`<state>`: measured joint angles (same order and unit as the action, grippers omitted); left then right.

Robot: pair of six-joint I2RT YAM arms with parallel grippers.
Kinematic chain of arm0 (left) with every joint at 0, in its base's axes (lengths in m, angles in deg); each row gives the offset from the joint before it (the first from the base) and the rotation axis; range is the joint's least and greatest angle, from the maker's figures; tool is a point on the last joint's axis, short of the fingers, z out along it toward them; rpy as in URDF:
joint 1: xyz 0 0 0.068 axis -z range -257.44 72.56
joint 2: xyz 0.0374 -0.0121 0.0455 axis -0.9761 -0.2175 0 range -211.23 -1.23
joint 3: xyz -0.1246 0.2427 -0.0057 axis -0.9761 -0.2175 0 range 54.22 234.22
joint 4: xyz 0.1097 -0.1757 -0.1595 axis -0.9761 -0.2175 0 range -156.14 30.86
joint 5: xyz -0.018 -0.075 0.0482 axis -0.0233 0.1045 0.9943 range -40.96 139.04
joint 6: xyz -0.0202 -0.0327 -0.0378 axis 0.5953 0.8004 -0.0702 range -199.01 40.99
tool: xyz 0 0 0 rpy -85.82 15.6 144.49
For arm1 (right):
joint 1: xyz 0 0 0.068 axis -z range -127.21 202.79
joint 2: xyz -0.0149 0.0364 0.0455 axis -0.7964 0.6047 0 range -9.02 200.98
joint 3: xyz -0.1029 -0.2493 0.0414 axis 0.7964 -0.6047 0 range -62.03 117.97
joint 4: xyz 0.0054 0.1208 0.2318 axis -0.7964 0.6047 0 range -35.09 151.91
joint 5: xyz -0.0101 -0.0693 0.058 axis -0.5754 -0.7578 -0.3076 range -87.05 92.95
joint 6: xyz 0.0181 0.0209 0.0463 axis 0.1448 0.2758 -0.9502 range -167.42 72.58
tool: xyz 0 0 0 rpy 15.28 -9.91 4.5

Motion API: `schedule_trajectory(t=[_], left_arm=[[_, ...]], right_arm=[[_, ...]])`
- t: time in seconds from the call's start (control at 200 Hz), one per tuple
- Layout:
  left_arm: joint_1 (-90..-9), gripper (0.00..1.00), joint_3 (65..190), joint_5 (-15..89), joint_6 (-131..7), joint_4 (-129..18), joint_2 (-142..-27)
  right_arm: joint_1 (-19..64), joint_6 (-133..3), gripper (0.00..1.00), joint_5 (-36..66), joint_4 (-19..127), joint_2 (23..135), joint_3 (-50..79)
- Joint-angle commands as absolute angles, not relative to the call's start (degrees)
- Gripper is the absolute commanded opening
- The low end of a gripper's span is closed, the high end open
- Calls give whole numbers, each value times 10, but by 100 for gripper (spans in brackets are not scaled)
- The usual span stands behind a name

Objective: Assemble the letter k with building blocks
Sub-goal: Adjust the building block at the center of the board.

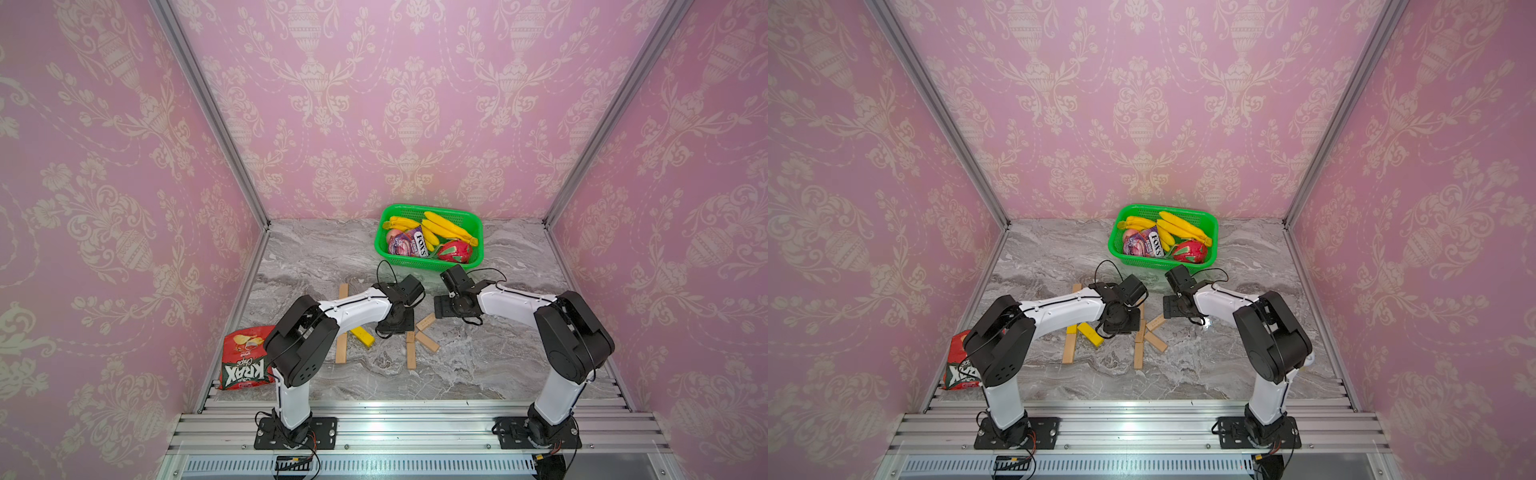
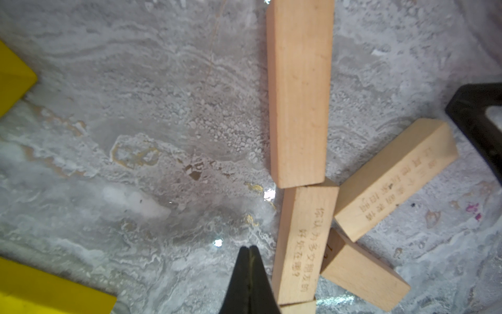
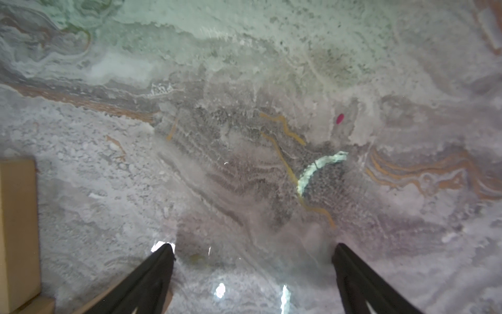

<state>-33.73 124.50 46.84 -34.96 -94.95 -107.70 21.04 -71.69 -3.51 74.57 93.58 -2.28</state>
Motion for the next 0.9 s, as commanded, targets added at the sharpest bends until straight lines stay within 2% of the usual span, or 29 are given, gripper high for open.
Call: schedule_trajectory(t=[0.0, 0.575, 0.895], left_arm=[[-335, 0, 1240, 465, -351, -958, -1068], [-335, 0, 1235, 462, -345, -949, -1070], [-334, 0, 1233, 460, -345, -948, -1069]], right_arm=[[211, -710, 93, 7, 743, 944, -35], [210, -710, 91, 22, 741, 944, -42], [211, -701, 92, -15, 759, 942, -43]])
